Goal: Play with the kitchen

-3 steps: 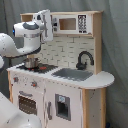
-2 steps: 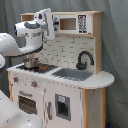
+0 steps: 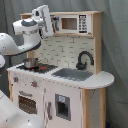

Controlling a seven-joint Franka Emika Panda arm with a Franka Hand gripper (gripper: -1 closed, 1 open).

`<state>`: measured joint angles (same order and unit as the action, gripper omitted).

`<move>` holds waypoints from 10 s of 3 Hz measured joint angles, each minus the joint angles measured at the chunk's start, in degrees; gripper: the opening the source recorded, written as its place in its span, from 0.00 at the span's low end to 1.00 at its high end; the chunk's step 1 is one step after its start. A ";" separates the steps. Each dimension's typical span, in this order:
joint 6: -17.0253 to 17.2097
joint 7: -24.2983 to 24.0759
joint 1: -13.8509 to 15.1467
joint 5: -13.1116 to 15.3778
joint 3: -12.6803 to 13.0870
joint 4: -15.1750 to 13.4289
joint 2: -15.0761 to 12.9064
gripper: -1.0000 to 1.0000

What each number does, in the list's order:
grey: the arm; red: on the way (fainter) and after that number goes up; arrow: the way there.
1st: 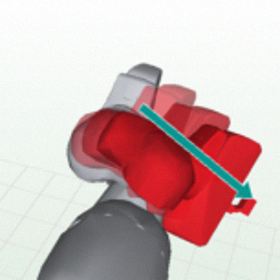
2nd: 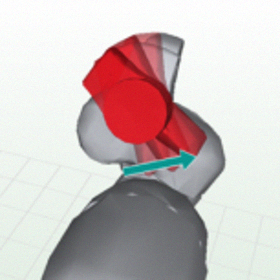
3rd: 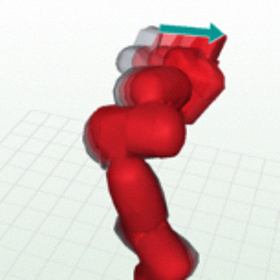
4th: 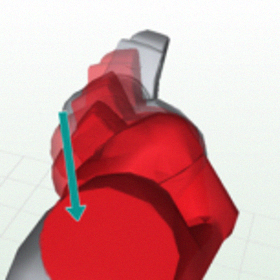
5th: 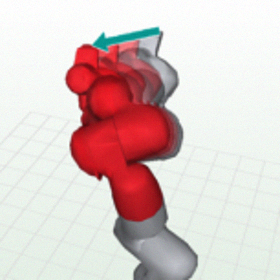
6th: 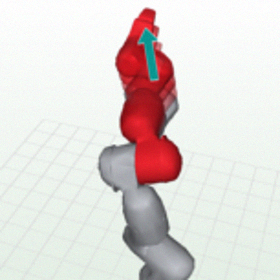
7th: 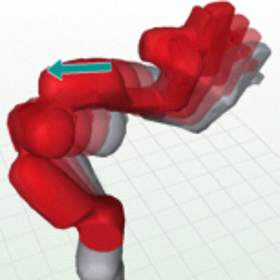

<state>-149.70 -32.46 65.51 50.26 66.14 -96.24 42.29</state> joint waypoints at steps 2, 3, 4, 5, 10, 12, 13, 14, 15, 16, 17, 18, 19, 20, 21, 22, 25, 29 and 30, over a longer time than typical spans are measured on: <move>2.12 0.55 -2.27 0.03 -1.30 -0.20 0.82 1.00; 3.60 1.14 -4.02 0.05 -2.27 -0.50 1.55 1.00; 6.66 3.17 -7.78 0.08 -4.02 -1.40 3.26 1.00; 9.67 5.69 -11.66 0.11 -5.25 -2.93 5.27 1.00; 15.71 24.43 -24.10 0.13 -3.76 -10.34 20.02 1.00; 15.82 33.90 -25.81 0.13 1.33 -11.79 23.45 1.00; 15.81 37.01 -26.59 0.13 6.16 -12.90 23.99 1.00; 15.72 38.50 -27.86 0.11 11.76 -14.86 23.99 1.00; 15.45 38.99 -29.36 0.01 17.14 -17.60 23.98 1.00; 14.19 38.83 -29.74 -0.79 22.46 -20.24 23.88 1.00; 9.79 39.94 -29.55 -0.85 25.06 -23.77 23.88 1.00; 5.89 44.12 -28.44 -0.74 24.76 -25.06 23.87 1.00; 1.83 47.23 -25.65 -0.69 24.56 -25.10 23.87 1.00; -2.89 47.48 -22.36 -0.63 24.68 -25.02 23.92 1.00; -7.69 47.89 -19.46 -0.63 25.55 -23.82 23.92 1.00; -9.57 48.06 -15.54 -0.63 27.43 -20.28 23.94 1.00; -9.60 47.99 -8.45 -0.73 31.04 -13.19 23.95 0.00; -9.76 22.72 -9.26 -0.76 30.58 -14.67 23.89 0.00; -9.81 16.93 -9.27 -0.77 30.57 -14.62 23.89 0.00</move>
<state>-159.51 -15.54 56.25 49.50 96.71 -110.86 66.18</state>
